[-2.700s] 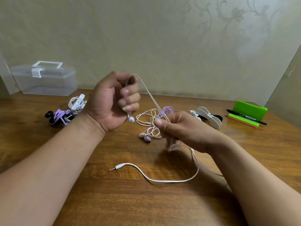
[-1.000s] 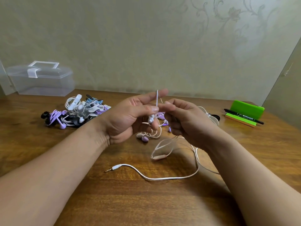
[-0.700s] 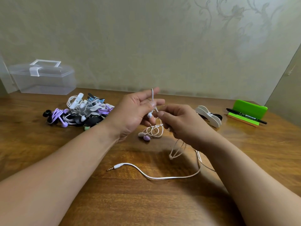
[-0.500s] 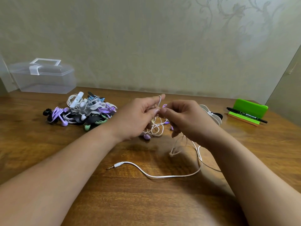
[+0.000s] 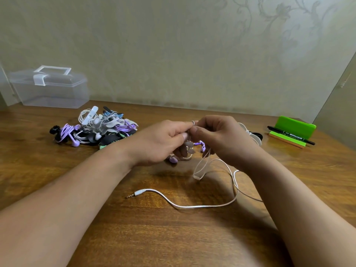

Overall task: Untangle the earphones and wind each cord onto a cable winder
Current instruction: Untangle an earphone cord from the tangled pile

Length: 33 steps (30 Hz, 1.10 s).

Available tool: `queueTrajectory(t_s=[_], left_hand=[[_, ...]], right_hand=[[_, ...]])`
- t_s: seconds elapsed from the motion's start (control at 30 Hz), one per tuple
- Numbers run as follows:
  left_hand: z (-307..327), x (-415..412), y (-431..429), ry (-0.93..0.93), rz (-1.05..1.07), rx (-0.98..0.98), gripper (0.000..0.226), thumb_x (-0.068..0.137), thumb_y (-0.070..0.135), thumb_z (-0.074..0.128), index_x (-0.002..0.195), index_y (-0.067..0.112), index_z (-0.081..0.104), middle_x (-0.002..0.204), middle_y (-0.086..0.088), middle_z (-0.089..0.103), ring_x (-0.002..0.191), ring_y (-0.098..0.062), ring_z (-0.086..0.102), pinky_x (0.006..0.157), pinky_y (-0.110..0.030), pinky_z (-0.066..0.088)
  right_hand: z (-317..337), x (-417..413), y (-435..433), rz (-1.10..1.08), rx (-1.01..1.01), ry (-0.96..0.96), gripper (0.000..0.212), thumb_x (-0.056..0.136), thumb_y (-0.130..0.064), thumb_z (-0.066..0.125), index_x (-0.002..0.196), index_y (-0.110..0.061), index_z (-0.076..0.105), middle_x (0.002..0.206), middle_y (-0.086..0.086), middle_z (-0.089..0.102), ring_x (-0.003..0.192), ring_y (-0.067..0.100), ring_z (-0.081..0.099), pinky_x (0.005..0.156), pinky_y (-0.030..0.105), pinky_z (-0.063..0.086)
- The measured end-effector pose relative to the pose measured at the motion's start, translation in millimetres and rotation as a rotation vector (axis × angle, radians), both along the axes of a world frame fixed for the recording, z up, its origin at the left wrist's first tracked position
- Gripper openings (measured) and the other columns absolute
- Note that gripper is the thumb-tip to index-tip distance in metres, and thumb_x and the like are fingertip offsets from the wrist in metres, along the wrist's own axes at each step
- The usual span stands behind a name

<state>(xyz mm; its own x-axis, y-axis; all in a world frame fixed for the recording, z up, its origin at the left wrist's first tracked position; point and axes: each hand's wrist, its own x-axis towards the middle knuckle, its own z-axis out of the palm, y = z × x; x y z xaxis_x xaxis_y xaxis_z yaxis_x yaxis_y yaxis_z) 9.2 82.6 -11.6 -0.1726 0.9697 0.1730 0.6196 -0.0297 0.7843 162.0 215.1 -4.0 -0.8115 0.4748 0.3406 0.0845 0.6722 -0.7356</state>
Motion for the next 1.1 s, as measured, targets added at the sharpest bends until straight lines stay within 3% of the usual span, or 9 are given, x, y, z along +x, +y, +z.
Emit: queueTrajectory(t_s=[0.13,0.27,0.37,0.47,0.57,0.7,0.8,0.97,1.1], left_hand=[[-1,-1,-1,-0.034,0.006,0.032,0.03,0.11,0.012,0.045,0.126,0.021,0.068,0.108,-0.022,0.066,0.079,-0.017,0.061,0.077,-0.061,0.061],[-1,0,-1,-0.011,0.035,0.039,0.025,0.109,0.018,0.051,0.117,0.024,0.074,0.097,-0.002,0.074,0.072,-0.017,0.061,0.073,-0.055,0.064],[0,-1,-2,0.023,0.032,0.033,0.022,0.107,0.026,0.055,0.11,0.025,0.076,0.092,-0.012,0.074,0.066,-0.023,0.066,0.072,-0.058,0.062],[1,-1,-3,-0.023,0.047,0.071,0.024,0.107,0.021,0.054,0.121,0.026,0.074,0.096,-0.002,0.077,0.063,-0.036,0.067,0.069,-0.054,0.064],[3,-2,-3,-0.06,0.063,0.086,0.032,0.107,0.013,0.054,0.132,0.026,0.07,0.095,-0.002,0.078,0.06,-0.05,0.062,0.058,-0.036,0.063],[4,0,-5,-0.085,-0.029,0.004,0.028,0.108,0.015,0.053,0.127,0.021,0.071,0.104,-0.009,0.078,0.05,-0.028,0.053,0.082,-0.053,0.062],[7,5,-9,-0.139,-0.148,-0.03,0.023,0.108,0.015,0.053,0.118,0.008,0.072,0.102,-0.007,0.078,0.042,-0.017,0.05,0.079,-0.067,0.052],[6,11,-6,-0.121,-0.177,-0.038,0.022,0.107,0.009,0.052,0.117,0.0,0.069,0.11,-0.004,0.078,0.043,-0.014,0.053,0.053,-0.027,0.043],[5,11,-3,-0.183,-0.162,0.004,0.024,0.106,0.012,0.052,0.123,0.011,0.069,0.107,-0.003,0.079,0.043,-0.011,0.057,0.06,-0.035,0.046]], right_hand=[[1,0,-1,0.011,-0.043,0.022,0.02,0.101,-0.025,0.068,0.087,-0.013,0.074,0.069,0.001,0.067,0.058,0.014,0.065,0.054,0.021,0.051],[3,0,0,-0.003,-0.13,0.064,0.021,0.101,-0.025,0.069,0.084,-0.013,0.072,0.064,0.004,0.064,0.059,0.022,0.067,0.056,0.025,0.052],[4,1,-1,0.0,-0.172,0.077,0.019,0.101,-0.022,0.067,0.089,-0.009,0.073,0.065,0.008,0.065,0.06,0.025,0.067,0.055,0.024,0.051],[5,2,-1,0.034,-0.284,0.087,0.02,0.101,-0.018,0.066,0.085,-0.007,0.068,0.065,0.01,0.065,0.06,0.025,0.068,0.055,0.025,0.052],[10,4,2,0.108,-0.5,0.11,0.013,0.1,-0.011,0.065,0.094,0.0,0.067,0.072,0.016,0.064,0.061,0.026,0.069,0.06,0.034,0.059],[14,7,8,0.119,-0.643,0.201,0.007,0.101,-0.006,0.061,0.097,-0.001,0.064,0.071,0.012,0.057,0.052,0.019,0.062,0.052,0.031,0.056],[14,7,9,0.179,-0.753,0.238,0.009,0.103,-0.007,0.057,0.104,0.0,0.063,0.071,0.008,0.054,0.045,0.011,0.048,0.044,0.025,0.049],[14,10,12,0.22,-0.64,0.166,0.01,0.103,-0.012,0.059,0.1,-0.009,0.068,0.072,0.001,0.057,0.05,0.007,0.025,0.039,0.016,0.026],[15,12,12,0.22,-0.561,0.144,0.009,0.103,-0.012,0.059,0.099,-0.009,0.067,0.059,-0.006,0.059,0.049,0.008,0.024,0.041,0.017,0.024]])
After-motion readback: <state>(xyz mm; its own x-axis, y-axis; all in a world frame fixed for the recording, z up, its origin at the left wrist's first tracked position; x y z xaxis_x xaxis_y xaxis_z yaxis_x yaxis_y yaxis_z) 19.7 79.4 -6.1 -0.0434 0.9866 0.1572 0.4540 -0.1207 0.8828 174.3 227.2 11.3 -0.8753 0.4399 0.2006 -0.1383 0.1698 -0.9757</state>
